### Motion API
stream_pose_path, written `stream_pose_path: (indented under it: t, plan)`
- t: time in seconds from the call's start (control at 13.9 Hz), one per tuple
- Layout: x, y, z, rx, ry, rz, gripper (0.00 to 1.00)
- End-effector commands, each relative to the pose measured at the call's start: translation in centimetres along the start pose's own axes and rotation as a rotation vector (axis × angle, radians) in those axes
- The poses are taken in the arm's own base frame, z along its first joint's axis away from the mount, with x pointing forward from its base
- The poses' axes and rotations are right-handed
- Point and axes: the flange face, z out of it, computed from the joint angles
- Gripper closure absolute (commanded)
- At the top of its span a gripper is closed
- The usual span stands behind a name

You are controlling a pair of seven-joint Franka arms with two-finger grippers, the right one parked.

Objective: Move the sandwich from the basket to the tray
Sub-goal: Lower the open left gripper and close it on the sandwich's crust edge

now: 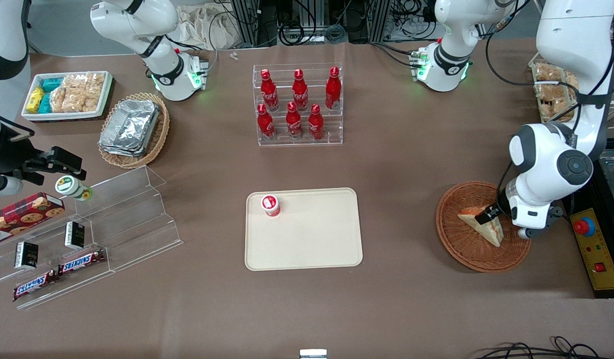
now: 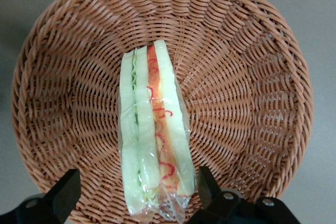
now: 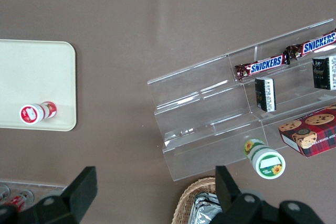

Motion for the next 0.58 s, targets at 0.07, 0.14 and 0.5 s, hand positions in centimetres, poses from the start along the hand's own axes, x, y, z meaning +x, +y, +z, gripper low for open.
stream_pose_path:
  t: [0.07, 0.14, 0.5]
  plan:
    - [-0.8, -0.6, 1.2, -0.019, 0.023, -0.024, 0.01]
    - [-1.1, -0.8, 1.5, -0.025, 0.032, -0.024, 0.01]
    - [-0.5, -1.9, 2.4, -0.022, 0.028, -0.043, 0.01]
